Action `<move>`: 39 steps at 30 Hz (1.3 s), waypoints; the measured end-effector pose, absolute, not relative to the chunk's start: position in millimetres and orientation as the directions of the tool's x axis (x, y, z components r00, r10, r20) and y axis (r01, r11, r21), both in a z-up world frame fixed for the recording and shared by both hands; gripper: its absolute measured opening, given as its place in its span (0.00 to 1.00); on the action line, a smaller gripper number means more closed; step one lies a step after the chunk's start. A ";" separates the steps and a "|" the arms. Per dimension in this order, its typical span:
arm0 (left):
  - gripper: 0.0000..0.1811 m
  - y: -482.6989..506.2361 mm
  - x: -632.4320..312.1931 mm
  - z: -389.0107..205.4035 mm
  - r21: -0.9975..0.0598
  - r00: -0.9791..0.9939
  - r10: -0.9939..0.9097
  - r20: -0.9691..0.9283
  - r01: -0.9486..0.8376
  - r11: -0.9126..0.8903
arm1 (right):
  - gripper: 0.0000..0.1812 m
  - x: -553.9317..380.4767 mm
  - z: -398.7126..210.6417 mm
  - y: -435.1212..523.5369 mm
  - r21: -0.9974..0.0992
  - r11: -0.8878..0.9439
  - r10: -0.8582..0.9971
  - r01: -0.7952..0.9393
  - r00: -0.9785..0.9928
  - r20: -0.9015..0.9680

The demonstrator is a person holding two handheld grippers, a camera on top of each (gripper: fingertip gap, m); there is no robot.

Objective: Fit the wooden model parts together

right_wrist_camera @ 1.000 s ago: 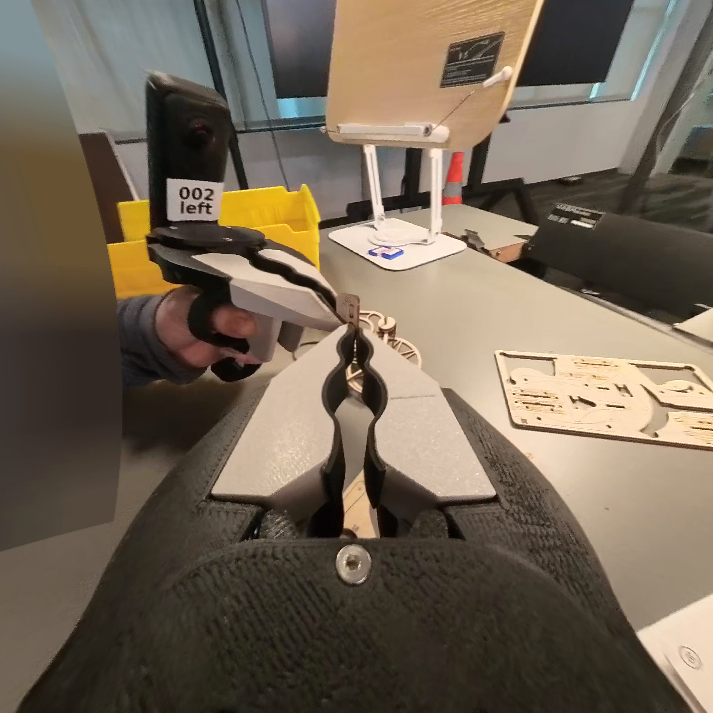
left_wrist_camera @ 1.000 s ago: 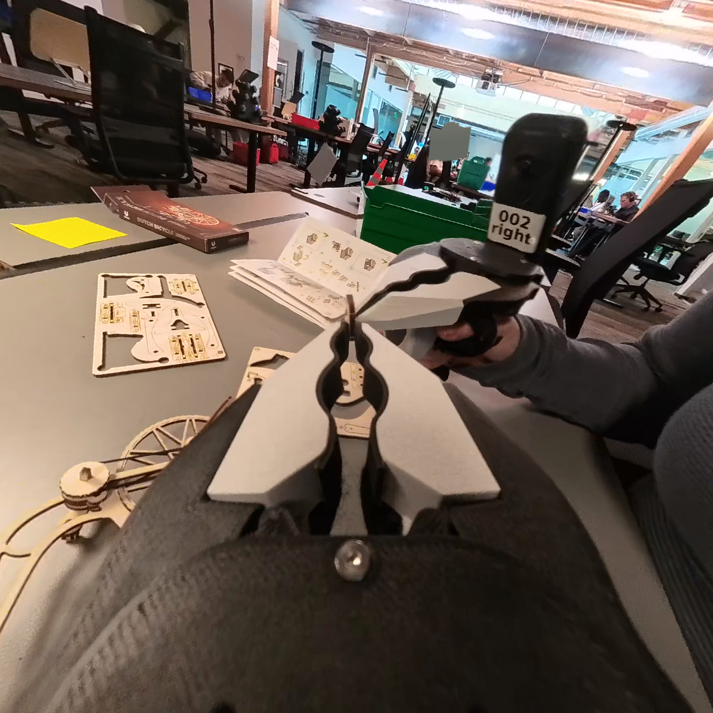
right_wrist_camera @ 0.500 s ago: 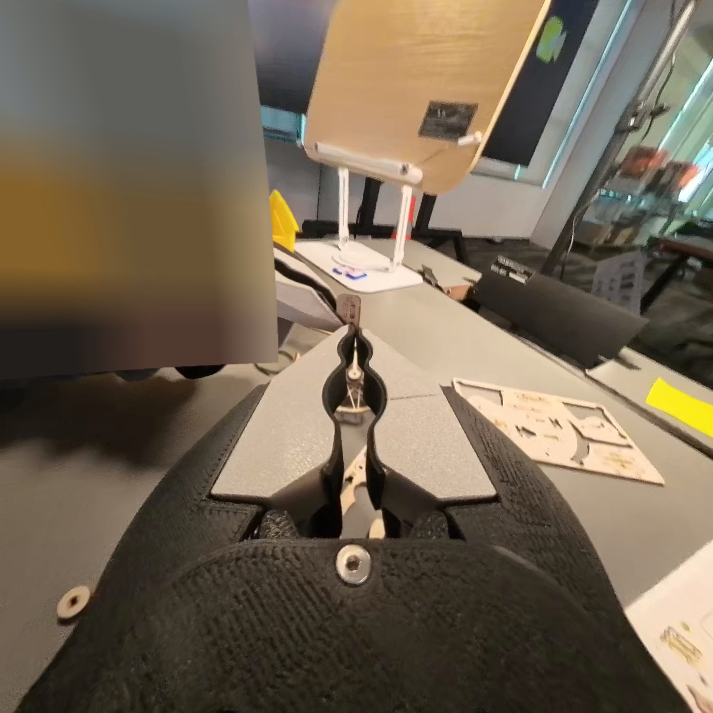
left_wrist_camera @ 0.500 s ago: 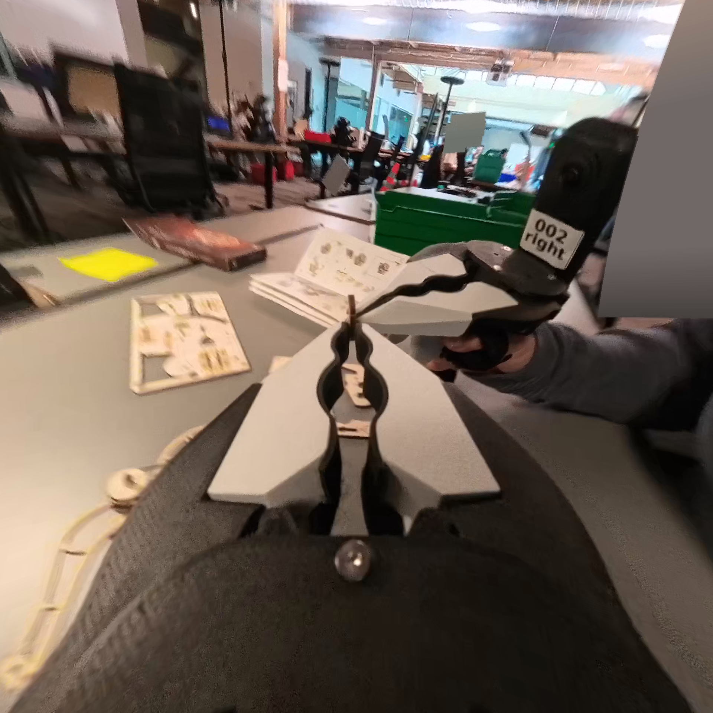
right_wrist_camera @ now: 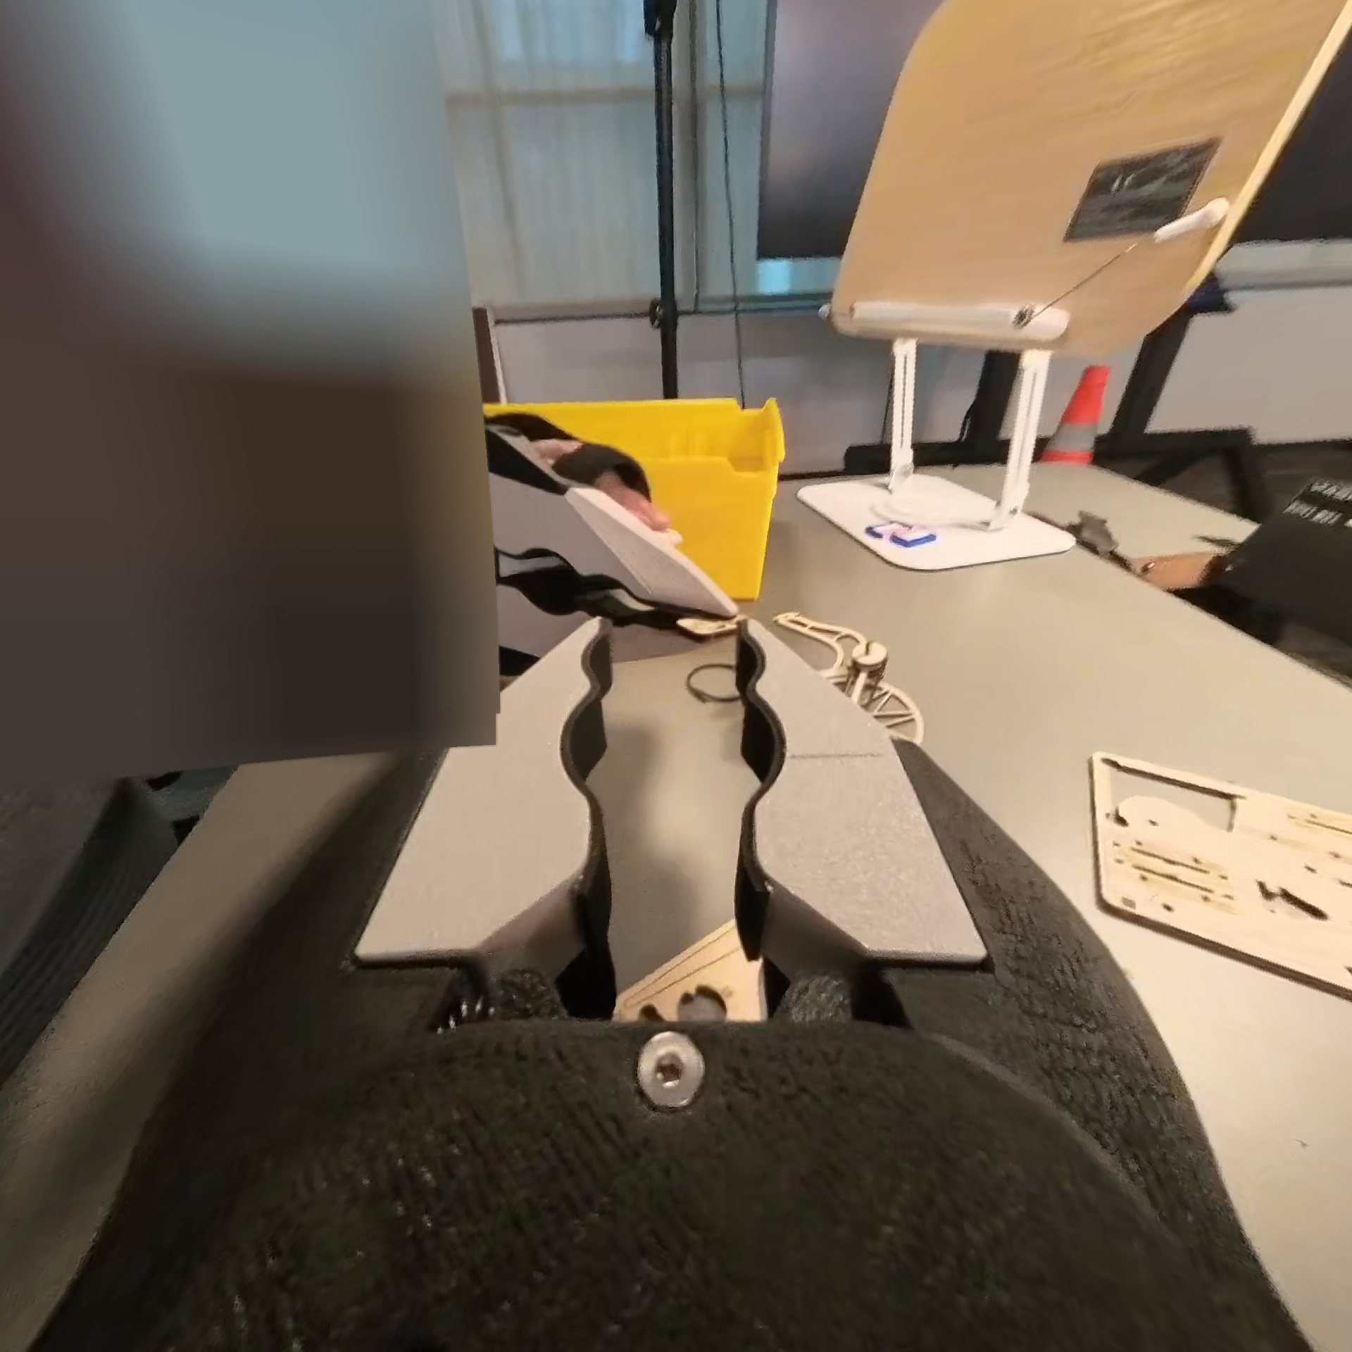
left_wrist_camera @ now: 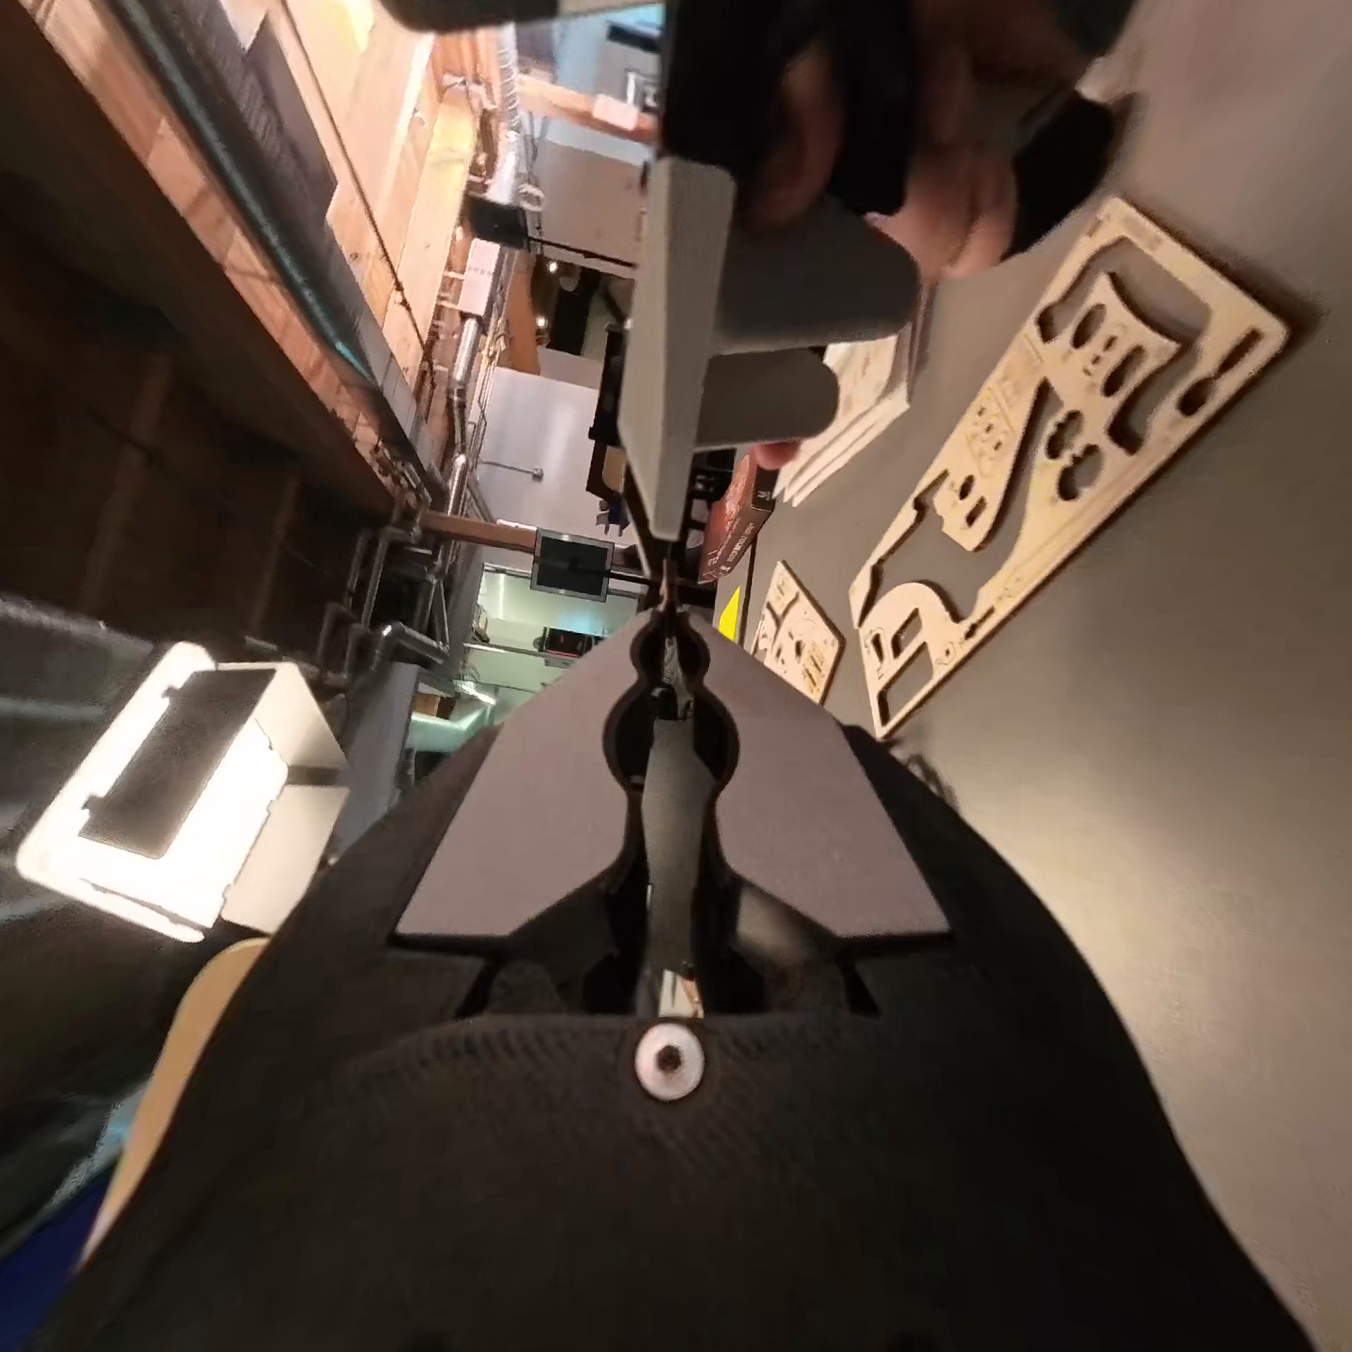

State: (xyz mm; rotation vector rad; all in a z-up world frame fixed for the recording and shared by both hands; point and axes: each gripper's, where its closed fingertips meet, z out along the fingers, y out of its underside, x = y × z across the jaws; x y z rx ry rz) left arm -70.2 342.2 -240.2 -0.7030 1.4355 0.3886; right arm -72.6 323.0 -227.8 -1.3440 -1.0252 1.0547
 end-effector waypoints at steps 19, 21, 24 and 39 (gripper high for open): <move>0.00 313.8 -67.0 -290.7 0.197 -0.262 0.055 -0.963 -0.554 0.809 | 0.14 -76.5 -283.0 298.6 -0.890 0.075 0.984 0.449 0.112 0.140; 0.00 313.0 -70.4 -296.6 0.243 -0.297 0.087 -0.951 -0.542 0.804 | 0.15 -79.7 -290.3 298.8 -0.866 0.103 0.978 0.490 0.109 0.178; 0.00 309.6 -74.3 -304.7 0.272 -0.330 0.105 -0.938 -0.516 0.812 | 0.15 -83.2 -296.6 298.0 -0.844 0.118 0.975 0.523 0.100 0.198; 0.01 304.2 -74.3 -330.8 0.314 -0.426 0.106 -0.899 -0.456 0.833 | 0.10 -83.8 -325.8 296.4 -0.749 0.141 0.972 0.647 0.051 0.227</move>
